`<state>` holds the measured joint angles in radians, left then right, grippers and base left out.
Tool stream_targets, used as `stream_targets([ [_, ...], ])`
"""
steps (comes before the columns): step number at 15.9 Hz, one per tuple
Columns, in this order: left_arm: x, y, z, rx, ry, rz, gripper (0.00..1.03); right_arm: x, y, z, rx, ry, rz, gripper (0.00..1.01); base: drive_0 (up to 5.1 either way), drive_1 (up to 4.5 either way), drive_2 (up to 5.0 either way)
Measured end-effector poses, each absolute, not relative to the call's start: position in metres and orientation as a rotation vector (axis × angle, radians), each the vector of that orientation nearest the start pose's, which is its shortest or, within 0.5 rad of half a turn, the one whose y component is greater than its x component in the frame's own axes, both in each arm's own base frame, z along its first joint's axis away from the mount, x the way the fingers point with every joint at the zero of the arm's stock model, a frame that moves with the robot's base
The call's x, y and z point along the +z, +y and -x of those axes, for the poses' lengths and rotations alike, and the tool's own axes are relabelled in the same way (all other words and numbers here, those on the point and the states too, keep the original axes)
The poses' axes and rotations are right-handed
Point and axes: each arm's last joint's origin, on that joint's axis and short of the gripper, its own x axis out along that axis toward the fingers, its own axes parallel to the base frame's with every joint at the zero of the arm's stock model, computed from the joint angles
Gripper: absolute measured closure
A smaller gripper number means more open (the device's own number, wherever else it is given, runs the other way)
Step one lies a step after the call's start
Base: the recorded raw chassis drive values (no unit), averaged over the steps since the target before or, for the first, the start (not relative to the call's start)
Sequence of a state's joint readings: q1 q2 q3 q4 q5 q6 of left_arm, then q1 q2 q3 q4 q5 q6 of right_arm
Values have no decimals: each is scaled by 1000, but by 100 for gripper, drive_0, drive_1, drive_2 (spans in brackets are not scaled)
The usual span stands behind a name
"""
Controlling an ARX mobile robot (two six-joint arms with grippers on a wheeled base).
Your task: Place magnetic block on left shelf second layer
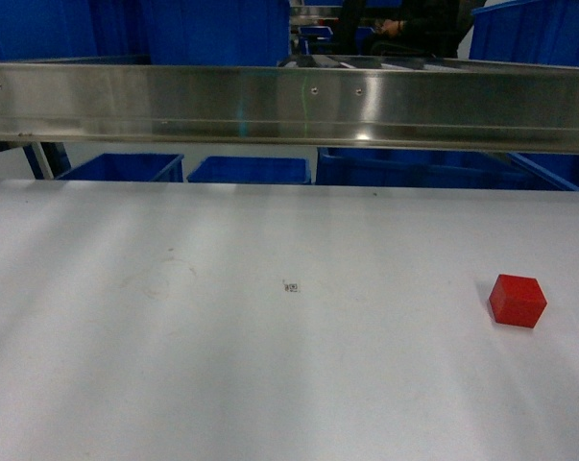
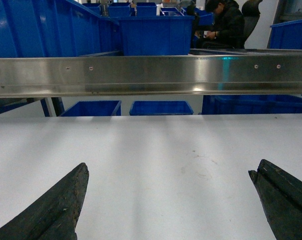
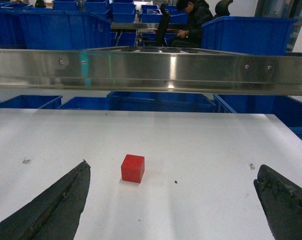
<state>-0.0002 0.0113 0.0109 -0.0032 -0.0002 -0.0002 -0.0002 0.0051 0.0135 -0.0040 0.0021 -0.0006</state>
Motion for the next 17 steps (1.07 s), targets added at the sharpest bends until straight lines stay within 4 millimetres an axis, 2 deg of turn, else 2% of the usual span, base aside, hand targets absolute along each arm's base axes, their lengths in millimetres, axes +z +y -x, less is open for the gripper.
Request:
stream_targets([
  [7, 166, 0, -98, 0, 4, 0, 5, 168, 1, -98, 1, -10, 0, 3, 0, 0, 0],
  [10, 166, 0, -98, -1, 4, 0, 5, 184, 4, -116, 38, -20, -45, 3, 0, 0, 0],
  [11, 166, 0, -98, 0, 3, 0, 5, 203, 2, -142, 33, 8, -86, 3, 0, 0, 0],
  [12, 166, 0, -98, 0, 4, 0, 5, 224, 3, -179, 40, 59, -106, 3, 0, 0, 0],
  [13, 166, 0, -98, 0, 3, 0, 5, 233, 5, -214, 37, 148, -114, 3, 0, 0, 0],
  [14, 166, 0, -98, 0, 4, 0, 5, 229, 8, -253, 32, 274, -126, 3, 0, 0, 0],
  [15, 166, 0, -98, 0, 4, 0, 5, 211, 11, -284, 32, 411, -141, 3, 0, 0, 0],
  [16, 166, 0, -98, 0, 4, 0, 5, 196, 17, -301, 34, 495, -137, 3, 0, 0, 0],
  [17, 166, 0, -98, 0, 4, 0, 5, 185, 24, -310, 36, 545, -134, 3, 0, 0, 0],
])
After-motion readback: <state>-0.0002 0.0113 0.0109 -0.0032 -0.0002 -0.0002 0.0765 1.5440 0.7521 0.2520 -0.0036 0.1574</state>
